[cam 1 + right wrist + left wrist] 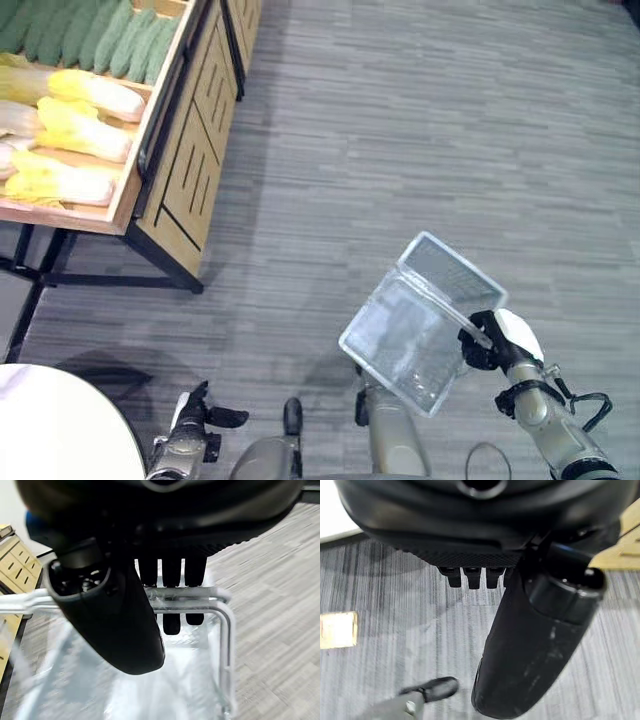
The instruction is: Get the vegetables into the basket
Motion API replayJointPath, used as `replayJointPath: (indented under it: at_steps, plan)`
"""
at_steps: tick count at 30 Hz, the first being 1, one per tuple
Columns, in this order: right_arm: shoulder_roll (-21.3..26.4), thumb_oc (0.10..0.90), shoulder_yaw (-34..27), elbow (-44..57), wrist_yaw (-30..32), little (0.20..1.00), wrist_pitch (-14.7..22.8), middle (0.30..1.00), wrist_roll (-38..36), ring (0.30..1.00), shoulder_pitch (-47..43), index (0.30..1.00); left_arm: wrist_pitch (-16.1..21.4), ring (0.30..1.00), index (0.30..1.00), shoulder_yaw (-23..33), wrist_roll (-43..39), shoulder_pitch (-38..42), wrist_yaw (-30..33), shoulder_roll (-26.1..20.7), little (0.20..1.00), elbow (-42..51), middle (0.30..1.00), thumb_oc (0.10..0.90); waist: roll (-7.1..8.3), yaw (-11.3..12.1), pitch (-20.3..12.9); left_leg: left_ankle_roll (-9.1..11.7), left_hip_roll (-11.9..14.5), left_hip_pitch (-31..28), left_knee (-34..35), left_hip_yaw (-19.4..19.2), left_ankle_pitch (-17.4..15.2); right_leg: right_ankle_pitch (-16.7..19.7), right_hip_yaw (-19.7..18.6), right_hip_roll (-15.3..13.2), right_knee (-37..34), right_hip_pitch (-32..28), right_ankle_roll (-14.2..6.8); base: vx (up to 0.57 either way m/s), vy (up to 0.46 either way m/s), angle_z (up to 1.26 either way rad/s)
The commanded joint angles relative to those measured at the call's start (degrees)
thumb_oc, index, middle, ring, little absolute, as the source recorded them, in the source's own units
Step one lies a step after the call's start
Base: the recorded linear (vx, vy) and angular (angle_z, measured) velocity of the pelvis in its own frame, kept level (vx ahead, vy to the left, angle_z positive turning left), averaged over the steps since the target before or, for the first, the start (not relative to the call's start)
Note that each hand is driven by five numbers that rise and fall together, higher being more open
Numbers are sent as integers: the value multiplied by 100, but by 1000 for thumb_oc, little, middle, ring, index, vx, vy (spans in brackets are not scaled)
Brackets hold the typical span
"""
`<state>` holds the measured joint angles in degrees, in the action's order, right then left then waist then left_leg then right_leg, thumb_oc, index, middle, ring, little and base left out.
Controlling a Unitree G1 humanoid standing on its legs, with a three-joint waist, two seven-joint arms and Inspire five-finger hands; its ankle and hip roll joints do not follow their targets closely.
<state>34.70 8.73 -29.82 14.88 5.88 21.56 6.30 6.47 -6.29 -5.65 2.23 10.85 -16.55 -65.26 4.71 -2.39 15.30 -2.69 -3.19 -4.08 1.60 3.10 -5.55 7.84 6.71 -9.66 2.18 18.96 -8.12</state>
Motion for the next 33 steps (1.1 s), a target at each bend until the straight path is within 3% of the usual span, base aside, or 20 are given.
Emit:
replayJointPath:
  at_steps: [1, 5, 6, 7, 8, 9, 13, 15, 16, 17, 18, 19, 21, 23, 25, 29, 33]
  plan:
    - [706, 400, -756, 243, 342, 300, 185, 300, -229, 300, -361, 300, 56, 1000, 1000, 150, 51, -132, 51, -142, 1000, 15, 1000, 900, -124, -116, -286, 631, 493, -21, -694, -261, -45, 323, 85, 67, 127, -214, -229, 255, -225, 33]
    - [868, 400, -845, 311, 358, 300, 240, 300, -320, 300, -305, 300, 22, 1000, 1000, 104, 99, -202, 23, -57, 1000, -48, 1000, 900, -204, -110, -333, 899, 686, 231, -1428, -179, 462, 40, 276, 247, 156, -457, 3, 224, -232, 26]
    - [870, 400, -846, 310, 358, 300, 241, 300, -321, 300, -305, 300, 20, 1000, 1000, 103, 98, -202, 23, -55, 1000, -46, 1000, 900, -211, -122, -341, 903, 692, 261, -1464, -164, 446, 39, 290, 249, 156, -450, 6, 86, -127, 21]
    - [918, 400, -859, 293, 378, 300, 254, 300, -343, 300, -316, 300, 25, 1000, 1000, 84, 84, -201, 10, -45, 1000, -35, 1000, 900, -204, -89, -315, 934, 683, 429, -1723, -128, 593, -18, 313, 259, 145, -522, 65, 181, -252, 6]
    - [998, 400, -878, 257, 438, 300, 264, 300, -384, 300, -318, 300, 21, 1000, 1000, 48, 39, -130, 31, -27, 1000, -71, 1000, 900, -143, -33, -199, 1007, 632, 860, -2572, -93, 943, -225, 343, 306, 163, -737, 259, 235, -305, -1]
    - [1016, 400, -913, 238, 455, 300, 245, 300, -396, 300, -273, 300, 4, 1000, 1000, 35, 43, -118, 46, -31, 1000, -63, 1000, 900, -141, -29, -168, 981, 690, 979, -2627, -205, 1037, -312, 394, 315, 181, -813, 311, 240, -282, 18]
    - [1009, 400, -1000, 257, 482, 300, 218, 300, -409, 300, -156, 300, -22, 1000, 1000, -50, 76, -60, 73, -17, 1000, -72, 1000, 900, -105, 10, -139, 856, 751, 1425, -2261, -400, 890, -473, 471, 284, 139, -995, 302, 126, -71, 38]
    - [1000, 400, -1027, 186, 540, 300, 211, 300, -417, 300, -140, 300, -26, 1000, 1000, -91, 107, -42, 109, -31, 1000, -66, 1000, 900, -82, 28, -146, 781, 845, 1685, -1641, -552, 685, -603, 491, 242, 135, -1078, 242, 211, 23, 23]
    - [984, 400, -1041, 140, 595, 300, 187, 300, -414, 300, -105, 300, -31, 1000, 1000, -121, 125, -37, 144, -18, 1000, -81, 1000, 900, -122, 52, -155, 815, 1041, 1806, -1130, -643, 835, -728, 486, 240, 175, -1151, 225, 220, 58, 8]
    - [984, 400, -1041, 140, 595, 300, 187, 300, -414, 300, -104, 300, -30, 1000, 1000, -122, 125, -37, 145, -18, 1000, -82, 1000, 900, -117, 57, -153, 817, 1038, 1787, -1105, -651, 847, -732, 481, 237, 179, -1154, 225, 319, 134, 11]
    - [966, 400, -1027, 88, 626, 300, 165, 300, -411, 300, -113, 300, -33, 1000, 1000, -129, 136, -47, 186, -17, 1000, -94, 1000, 900, -206, 128, -185, 918, 1288, 2027, -569, -684, 1389, -829, 487, 266, 169, -1312, 188, 187, 82, 2]
    - [966, 400, -1025, 86, 627, 300, 166, 300, -411, 300, -114, 300, -32, 1000, 1000, -129, 136, -48, 187, -16, 1000, -95, 1000, 900, -200, 129, -181, 922, 1284, 1998, -528, -690, 1411, -834, 485, 262, 169, -1320, 189, 304, 140, -10]
    - [935, 400, -956, 35, 641, 300, 160, 300, -389, 300, -136, 300, -45, 1000, 1000, -113, 161, -110, 216, -35, 1000, -107, 1000, 900, -246, 291, -214, 1031, 1409, 2174, 43, -561, 1762, -1034, 308, 277, 172, -1671, 142, 425, 241, -16]
    - [909, 400, -919, 52, 588, 300, 153, 300, -357, 300, -123, 300, -71, 1000, 1000, -74, 159, -165, 201, -40, 1000, -125, 1000, 900, -259, 336, -294, 1034, 1442, 2088, 62, -600, 1795, -1166, 201, 265, 255, -1851, 100, 366, 246, -18]
    - [857, 400, -912, 74, 581, 300, 134, 300, -331, 300, -84, 300, -80, 1000, 1000, -88, 180, -181, 206, -45, 1000, -158, 1000, 900, -223, 354, -340, 1016, 1400, 2039, 56, -688, 1844, -1170, 201, 190, 283, -1937, 46, 269, 239, -57]
    - [683, 400, -844, 14, 520, 300, 87, 300, -290, 300, -134, 300, -70, 1000, 1000, -168, 301, -116, 180, -126, 1000, -176, 1000, 900, -34, 348, -381, 813, 1110, 1976, -190, -886, 1585, -839, 23, -97, 587, -1846, -142, 225, 275, -24]
    - [473, 400, -612, -29, 534, 300, 61, 300, -263, 300, -384, 300, -45, 1000, 1000, -137, 257, -36, 220, -298, 1000, -110, 1000, 900, 155, 347, -354, 560, 815, 1996, -377, -1065, 1222, 15, -126, -391, 881, -1581, -337, 150, 288, 1]
